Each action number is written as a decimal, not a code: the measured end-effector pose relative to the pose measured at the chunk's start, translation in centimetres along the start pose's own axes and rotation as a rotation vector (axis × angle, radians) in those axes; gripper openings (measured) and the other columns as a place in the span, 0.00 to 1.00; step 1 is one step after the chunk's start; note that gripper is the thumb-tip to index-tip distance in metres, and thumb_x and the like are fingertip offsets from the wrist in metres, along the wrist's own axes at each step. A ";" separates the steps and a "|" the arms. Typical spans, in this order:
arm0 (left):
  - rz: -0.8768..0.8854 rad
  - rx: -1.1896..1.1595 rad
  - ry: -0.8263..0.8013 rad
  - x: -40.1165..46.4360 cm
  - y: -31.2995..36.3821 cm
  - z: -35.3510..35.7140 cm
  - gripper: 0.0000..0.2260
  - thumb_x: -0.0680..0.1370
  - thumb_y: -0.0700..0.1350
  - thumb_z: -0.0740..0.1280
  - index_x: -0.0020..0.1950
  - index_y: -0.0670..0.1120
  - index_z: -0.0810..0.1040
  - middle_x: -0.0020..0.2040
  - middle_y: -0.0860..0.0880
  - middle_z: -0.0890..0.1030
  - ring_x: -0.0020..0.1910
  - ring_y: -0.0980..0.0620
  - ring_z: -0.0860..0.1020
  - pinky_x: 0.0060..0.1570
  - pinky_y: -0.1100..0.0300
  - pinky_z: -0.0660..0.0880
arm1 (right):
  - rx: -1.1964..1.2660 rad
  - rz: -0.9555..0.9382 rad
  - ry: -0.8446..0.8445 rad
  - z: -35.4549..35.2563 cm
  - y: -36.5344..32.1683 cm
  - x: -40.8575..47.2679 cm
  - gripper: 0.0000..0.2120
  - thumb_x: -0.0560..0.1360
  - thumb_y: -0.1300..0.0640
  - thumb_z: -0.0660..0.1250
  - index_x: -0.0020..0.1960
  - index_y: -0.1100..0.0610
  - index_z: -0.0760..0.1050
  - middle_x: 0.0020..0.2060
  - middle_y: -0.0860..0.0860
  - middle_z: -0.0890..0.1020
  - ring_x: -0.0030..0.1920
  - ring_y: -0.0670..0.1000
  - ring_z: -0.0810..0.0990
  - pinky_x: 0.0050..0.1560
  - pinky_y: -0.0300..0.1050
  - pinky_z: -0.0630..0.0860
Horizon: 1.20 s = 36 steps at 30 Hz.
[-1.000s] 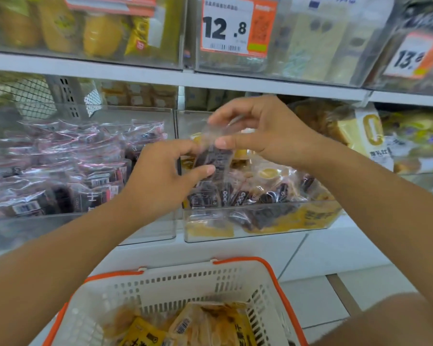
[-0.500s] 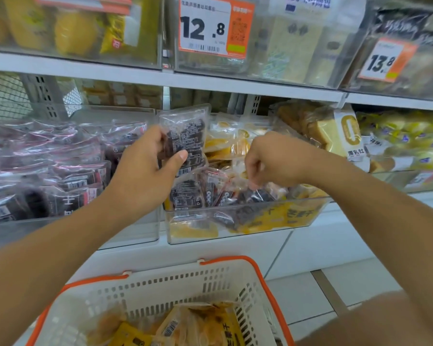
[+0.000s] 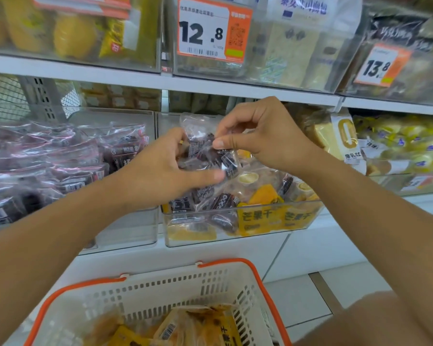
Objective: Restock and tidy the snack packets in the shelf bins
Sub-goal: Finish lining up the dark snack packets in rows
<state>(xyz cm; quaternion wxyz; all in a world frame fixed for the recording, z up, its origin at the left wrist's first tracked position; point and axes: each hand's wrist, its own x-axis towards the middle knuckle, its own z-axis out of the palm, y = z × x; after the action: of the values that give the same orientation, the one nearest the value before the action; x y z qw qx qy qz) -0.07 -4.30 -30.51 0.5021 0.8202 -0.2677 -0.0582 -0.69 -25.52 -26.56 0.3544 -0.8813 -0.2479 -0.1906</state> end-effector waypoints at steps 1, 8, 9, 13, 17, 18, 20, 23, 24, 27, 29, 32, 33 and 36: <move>0.028 0.022 0.032 0.1 -0.2 0.0 0.29 0.67 0.60 0.76 0.64 0.54 0.71 0.61 0.57 0.79 0.61 0.59 0.77 0.60 0.53 0.77 | 0.021 -0.017 0.038 0.6 -0.1 0.0 0.07 0.70 0.58 0.79 0.44 0.61 0.84 0.38 0.53 0.85 0.37 0.48 0.80 0.41 0.42 0.78; 0.189 -0.363 0.274 0.0 0.8 -3.4 0.20 0.77 0.41 0.71 0.66 0.50 0.70 0.60 0.57 0.81 0.57 0.59 0.80 0.53 0.59 0.80 | 0.146 0.009 -0.077 0.9 -2.0 1.3 0.50 0.67 0.52 0.81 0.80 0.48 0.55 0.74 0.42 0.63 0.69 0.48 0.72 0.58 0.45 0.79; 0.182 -0.443 0.242 -0.3 0.7 -4.0 0.18 0.78 0.41 0.69 0.66 0.52 0.70 0.61 0.57 0.80 0.58 0.58 0.81 0.51 0.60 0.80 | 0.177 -0.003 -0.106 1.6 -2.1 1.7 0.50 0.69 0.55 0.81 0.81 0.49 0.53 0.76 0.42 0.60 0.70 0.47 0.72 0.56 0.44 0.80; 0.188 -0.251 0.151 -1.3 -0.8 -5.8 0.23 0.77 0.40 0.71 0.66 0.59 0.70 0.57 0.72 0.78 0.57 0.72 0.76 0.54 0.68 0.77 | 0.178 -0.003 -0.053 4.2 -2.4 3.7 0.45 0.67 0.51 0.81 0.78 0.48 0.61 0.68 0.49 0.73 0.66 0.45 0.75 0.57 0.49 0.80; 0.187 -0.099 0.128 -1.9 -2.1 -7.2 0.32 0.72 0.32 0.74 0.73 0.50 0.69 0.60 0.58 0.81 0.61 0.64 0.77 0.60 0.66 0.74 | 0.150 -0.040 -0.019 4.8 -3.3 5.0 0.28 0.63 0.46 0.80 0.60 0.47 0.76 0.45 0.48 0.76 0.42 0.46 0.75 0.44 0.45 0.76; 0.197 -0.081 0.126 -2.0 -2.2 -7.4 0.32 0.72 0.31 0.74 0.72 0.48 0.69 0.59 0.59 0.81 0.59 0.65 0.77 0.58 0.69 0.73 | 0.133 -0.077 -0.011 4.9 -3.6 5.3 0.25 0.62 0.44 0.80 0.55 0.49 0.77 0.42 0.48 0.76 0.39 0.46 0.73 0.42 0.46 0.74; 0.202 -0.048 0.129 -2.1 -2.3 -7.6 0.30 0.73 0.32 0.74 0.72 0.46 0.69 0.60 0.57 0.80 0.60 0.64 0.77 0.60 0.68 0.73 | 0.027 -0.145 -0.030 4.9 -4.5 6.3 0.25 0.63 0.42 0.80 0.48 0.55 0.75 0.38 0.47 0.74 0.36 0.43 0.70 0.39 0.42 0.70; 0.183 -0.119 0.164 -2.1 -2.6 -7.7 0.30 0.71 0.34 0.76 0.71 0.45 0.70 0.62 0.51 0.81 0.60 0.57 0.79 0.62 0.59 0.76 | -0.216 -0.160 -0.251 4.3 -6.9 8.1 0.36 0.57 0.40 0.82 0.55 0.58 0.71 0.37 0.48 0.74 0.32 0.41 0.68 0.34 0.34 0.65; 0.164 -0.162 0.200 -2.1 -3.0 -7.8 0.32 0.70 0.34 0.77 0.70 0.45 0.70 0.61 0.50 0.81 0.59 0.55 0.80 0.61 0.57 0.77 | -0.290 -0.158 -0.341 4.3 -7.6 8.7 0.40 0.56 0.41 0.83 0.60 0.55 0.71 0.40 0.45 0.75 0.33 0.39 0.71 0.34 0.31 0.66; 0.109 -0.163 0.347 -2.3 -3.6 -9.0 0.38 0.64 0.38 0.81 0.70 0.46 0.68 0.61 0.48 0.79 0.60 0.52 0.79 0.61 0.52 0.77 | -0.422 -0.226 -0.350 4.9 -8.6 10.2 0.41 0.57 0.42 0.83 0.65 0.54 0.75 0.50 0.48 0.81 0.38 0.34 0.76 0.39 0.28 0.71; 0.123 -0.080 0.363 -2.8 -3.5 -10.3 0.39 0.64 0.40 0.82 0.71 0.47 0.68 0.62 0.50 0.78 0.60 0.55 0.78 0.62 0.55 0.77 | -0.357 -0.270 -0.280 5.7 -8.6 10.1 0.35 0.59 0.40 0.82 0.60 0.55 0.79 0.45 0.56 0.83 0.38 0.43 0.79 0.40 0.41 0.76; 0.106 0.271 0.251 -4.2 -3.5 -12.3 0.46 0.65 0.50 0.81 0.77 0.50 0.60 0.71 0.55 0.69 0.68 0.59 0.70 0.71 0.61 0.66 | -0.287 -0.231 -0.202 6.6 -8.3 9.5 0.31 0.61 0.43 0.83 0.57 0.57 0.80 0.31 0.51 0.76 0.31 0.45 0.73 0.33 0.43 0.69; 0.051 0.436 0.214 -4.7 -4.1 -12.8 0.49 0.66 0.56 0.79 0.79 0.51 0.56 0.76 0.54 0.64 0.72 0.56 0.65 0.71 0.61 0.62 | -0.345 -0.207 -0.194 6.9 -8.2 9.5 0.30 0.61 0.44 0.83 0.56 0.59 0.80 0.30 0.49 0.73 0.29 0.45 0.71 0.32 0.42 0.66; -0.125 0.840 0.014 -5.9 -6.8 -13.3 0.48 0.68 0.70 0.69 0.80 0.52 0.54 0.80 0.51 0.57 0.77 0.49 0.59 0.75 0.53 0.58 | -0.591 -0.118 -0.356 8.4 -7.9 10.3 0.27 0.59 0.41 0.83 0.40 0.59 0.74 0.29 0.52 0.70 0.30 0.52 0.68 0.32 0.47 0.63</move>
<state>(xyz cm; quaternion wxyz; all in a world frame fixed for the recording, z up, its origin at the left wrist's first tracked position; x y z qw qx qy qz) 2.37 11.55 -30.79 0.1215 0.9686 -0.2145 0.0315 4.47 -11.46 -22.76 0.0234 -0.9493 -0.2904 -0.1178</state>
